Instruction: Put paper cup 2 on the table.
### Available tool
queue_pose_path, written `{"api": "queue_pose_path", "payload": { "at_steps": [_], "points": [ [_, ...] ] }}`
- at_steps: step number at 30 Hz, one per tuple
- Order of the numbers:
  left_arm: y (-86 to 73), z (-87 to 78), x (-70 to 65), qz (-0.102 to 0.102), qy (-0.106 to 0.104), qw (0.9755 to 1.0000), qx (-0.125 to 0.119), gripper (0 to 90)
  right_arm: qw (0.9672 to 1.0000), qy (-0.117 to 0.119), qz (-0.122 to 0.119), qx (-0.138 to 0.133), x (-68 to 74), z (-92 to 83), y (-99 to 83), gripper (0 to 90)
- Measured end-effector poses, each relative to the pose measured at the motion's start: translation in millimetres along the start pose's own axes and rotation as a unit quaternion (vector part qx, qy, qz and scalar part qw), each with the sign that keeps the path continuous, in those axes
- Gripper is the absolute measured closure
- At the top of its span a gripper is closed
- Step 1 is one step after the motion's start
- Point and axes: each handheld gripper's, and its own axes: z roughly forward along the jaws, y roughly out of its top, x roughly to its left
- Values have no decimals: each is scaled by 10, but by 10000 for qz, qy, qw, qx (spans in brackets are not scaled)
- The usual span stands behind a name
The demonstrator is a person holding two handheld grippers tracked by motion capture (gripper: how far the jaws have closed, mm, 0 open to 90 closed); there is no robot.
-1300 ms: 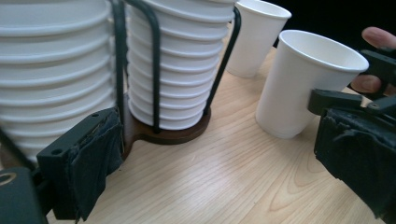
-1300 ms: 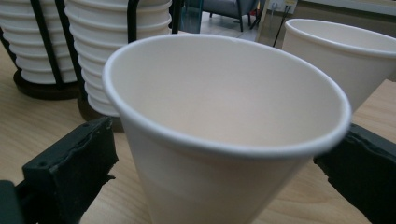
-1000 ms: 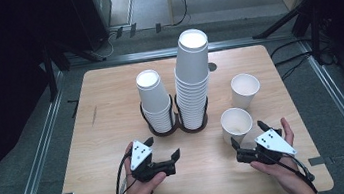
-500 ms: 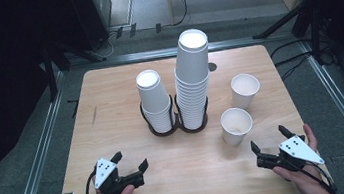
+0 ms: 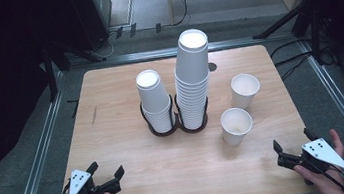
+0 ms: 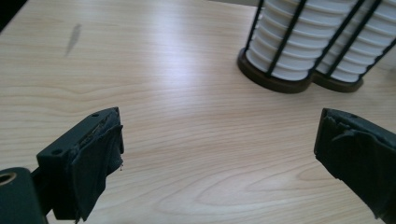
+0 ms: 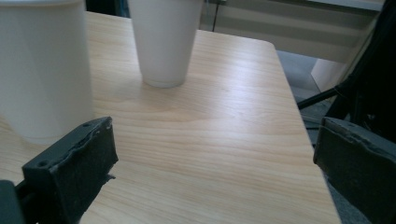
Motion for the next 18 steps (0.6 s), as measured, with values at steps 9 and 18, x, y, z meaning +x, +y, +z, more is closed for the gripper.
{"api": "queue_pose_path", "payload": {
  "at_steps": [9, 18],
  "points": [
    [-13, -143, 424, -246, 634, 9977, -49, 16, 9994, -327, 33, 139, -217, -61, -83, 0],
    [-11, -123, 489, -372, 641, 9972, -59, 16, 9987, -454, 174, 156, -280, -63, -69, 0]
  ]
}}
